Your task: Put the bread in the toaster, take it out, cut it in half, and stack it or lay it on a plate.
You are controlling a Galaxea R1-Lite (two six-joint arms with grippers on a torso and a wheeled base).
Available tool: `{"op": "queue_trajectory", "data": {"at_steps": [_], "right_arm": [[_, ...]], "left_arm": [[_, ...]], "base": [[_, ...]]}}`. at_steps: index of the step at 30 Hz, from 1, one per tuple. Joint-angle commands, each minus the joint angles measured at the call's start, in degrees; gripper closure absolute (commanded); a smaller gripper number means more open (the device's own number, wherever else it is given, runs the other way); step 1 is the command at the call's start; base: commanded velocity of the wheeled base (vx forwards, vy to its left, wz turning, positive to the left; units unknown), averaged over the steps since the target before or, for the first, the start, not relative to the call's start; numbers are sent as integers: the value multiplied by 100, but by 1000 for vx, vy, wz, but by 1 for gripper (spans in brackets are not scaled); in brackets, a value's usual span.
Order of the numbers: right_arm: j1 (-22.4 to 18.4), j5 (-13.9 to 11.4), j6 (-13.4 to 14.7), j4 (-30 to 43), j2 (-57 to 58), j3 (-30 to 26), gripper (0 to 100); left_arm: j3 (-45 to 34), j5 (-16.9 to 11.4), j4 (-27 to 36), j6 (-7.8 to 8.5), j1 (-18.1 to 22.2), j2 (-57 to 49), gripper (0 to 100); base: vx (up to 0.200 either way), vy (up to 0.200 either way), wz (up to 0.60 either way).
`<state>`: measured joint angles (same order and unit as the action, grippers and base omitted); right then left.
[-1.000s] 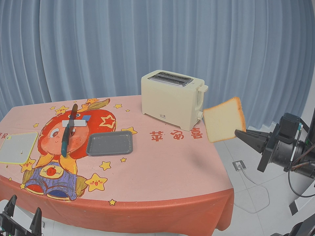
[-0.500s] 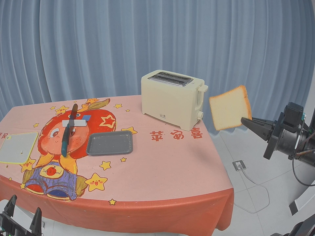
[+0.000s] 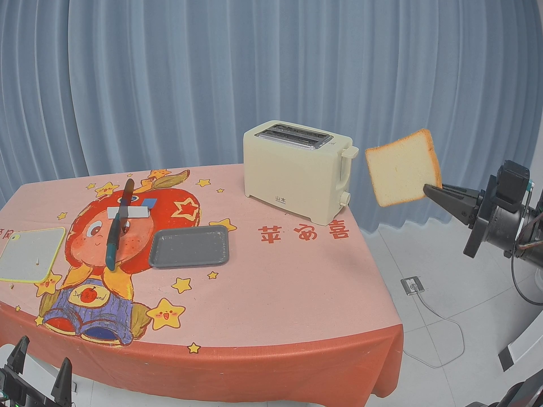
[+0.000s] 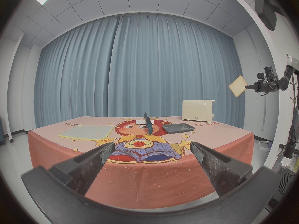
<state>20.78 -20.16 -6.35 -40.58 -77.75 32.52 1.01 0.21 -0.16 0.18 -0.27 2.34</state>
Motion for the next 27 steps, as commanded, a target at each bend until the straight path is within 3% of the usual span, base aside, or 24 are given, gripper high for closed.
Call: {"op": "queue_trajectory", "data": {"at_steps": [1,21,27], "right_arm": [[-39,-23,-15,-2,-12,87,100],[-66,-102,-24,279,-214,887,100],[-75,-102,-24,279,-214,887,100]], "left_arm": [[-101,6,-2,-1,0,3,0],[-101,6,-2,-1,0,3,0],[-101,-3,-11,-1,0,3,0]], "base": [[0,0,0],[0,0,0],[0,0,0]]}}
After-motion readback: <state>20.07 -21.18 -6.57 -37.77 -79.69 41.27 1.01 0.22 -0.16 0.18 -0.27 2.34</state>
